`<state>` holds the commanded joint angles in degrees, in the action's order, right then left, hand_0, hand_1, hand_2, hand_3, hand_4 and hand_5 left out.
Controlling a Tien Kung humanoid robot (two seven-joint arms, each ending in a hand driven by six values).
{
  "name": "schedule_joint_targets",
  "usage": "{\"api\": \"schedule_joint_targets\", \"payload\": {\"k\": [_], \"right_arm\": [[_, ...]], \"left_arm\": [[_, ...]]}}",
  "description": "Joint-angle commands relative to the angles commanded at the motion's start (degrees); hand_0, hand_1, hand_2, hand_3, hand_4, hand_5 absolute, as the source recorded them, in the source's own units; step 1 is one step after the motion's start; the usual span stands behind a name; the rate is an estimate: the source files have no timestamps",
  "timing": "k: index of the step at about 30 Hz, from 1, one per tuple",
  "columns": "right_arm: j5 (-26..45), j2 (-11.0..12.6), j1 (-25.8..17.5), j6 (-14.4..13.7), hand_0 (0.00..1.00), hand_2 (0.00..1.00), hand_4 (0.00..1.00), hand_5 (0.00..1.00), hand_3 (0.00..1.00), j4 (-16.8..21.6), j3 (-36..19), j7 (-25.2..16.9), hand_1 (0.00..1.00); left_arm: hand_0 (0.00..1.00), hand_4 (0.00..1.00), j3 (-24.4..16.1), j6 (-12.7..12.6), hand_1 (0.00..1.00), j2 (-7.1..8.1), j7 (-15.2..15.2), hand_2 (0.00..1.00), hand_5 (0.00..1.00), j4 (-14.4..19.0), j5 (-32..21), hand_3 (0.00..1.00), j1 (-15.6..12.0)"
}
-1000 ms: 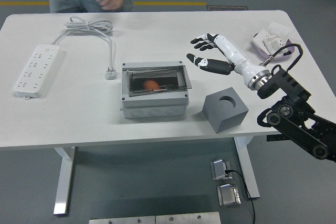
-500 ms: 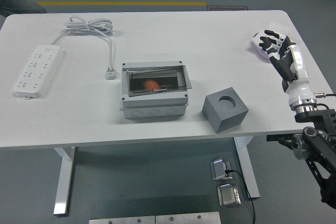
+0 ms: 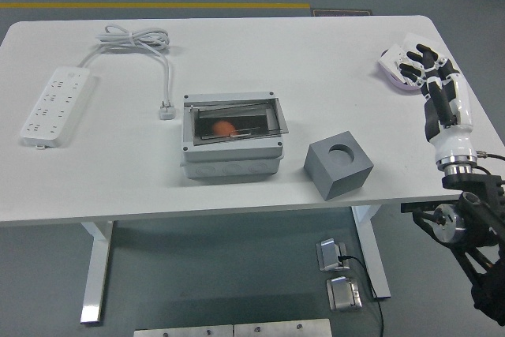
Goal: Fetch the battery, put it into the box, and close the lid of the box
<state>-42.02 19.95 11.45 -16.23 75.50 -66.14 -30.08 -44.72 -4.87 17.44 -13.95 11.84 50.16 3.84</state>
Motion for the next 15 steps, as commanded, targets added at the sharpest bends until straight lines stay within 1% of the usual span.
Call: {"api": "schedule_joint_targets", "payload": {"k": [9,15], "right_arm": [[-1.5,0.6,2.6,-0.3,0.717,0.656,0.786,0.615,0.693,1.2,2.5,1.1,0.627],[-1.7,0.6,2.7,-0.2,0.722,0.656,0.787,0.615,0.694,1.2,2.9,1.4,0.632]], "left_arm": [[0.64,0.574,0.6,-0.4,0.688,-0.25,0.3,0.587,0.005,0.0,-1.3,0.569,-0.7],[0.64,0.576,1.2,-0.4,0.687,-0.45,0.5,0.587,0.006,-0.1,-2.3,0.569,-0.9]]}}
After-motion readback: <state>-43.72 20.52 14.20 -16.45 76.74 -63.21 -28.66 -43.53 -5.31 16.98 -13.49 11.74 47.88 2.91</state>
